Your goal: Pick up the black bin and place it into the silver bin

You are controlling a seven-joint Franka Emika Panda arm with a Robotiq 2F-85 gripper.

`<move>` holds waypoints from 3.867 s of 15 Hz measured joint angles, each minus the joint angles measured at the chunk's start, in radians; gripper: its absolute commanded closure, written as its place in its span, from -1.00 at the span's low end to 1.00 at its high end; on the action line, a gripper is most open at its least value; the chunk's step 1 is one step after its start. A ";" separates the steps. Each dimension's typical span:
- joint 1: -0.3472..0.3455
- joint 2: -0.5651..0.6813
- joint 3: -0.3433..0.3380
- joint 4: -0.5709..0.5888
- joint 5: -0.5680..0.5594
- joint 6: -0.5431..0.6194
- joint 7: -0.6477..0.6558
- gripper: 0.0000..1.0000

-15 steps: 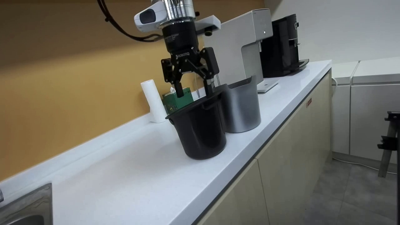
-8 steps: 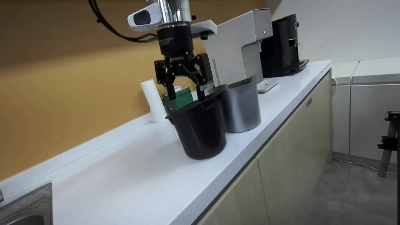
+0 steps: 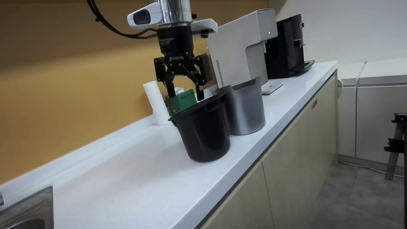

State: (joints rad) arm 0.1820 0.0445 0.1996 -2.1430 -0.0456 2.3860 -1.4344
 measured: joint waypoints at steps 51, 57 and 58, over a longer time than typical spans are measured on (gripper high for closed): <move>-0.016 0.235 0.006 0.247 -0.129 -0.256 0.151 1.00; -0.004 0.159 0.032 0.292 -0.126 -0.305 0.150 1.00; -0.002 0.147 0.033 0.301 -0.123 -0.306 0.150 1.00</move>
State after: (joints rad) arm 0.1802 0.1912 0.2327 -1.8418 -0.1690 2.0802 -1.2844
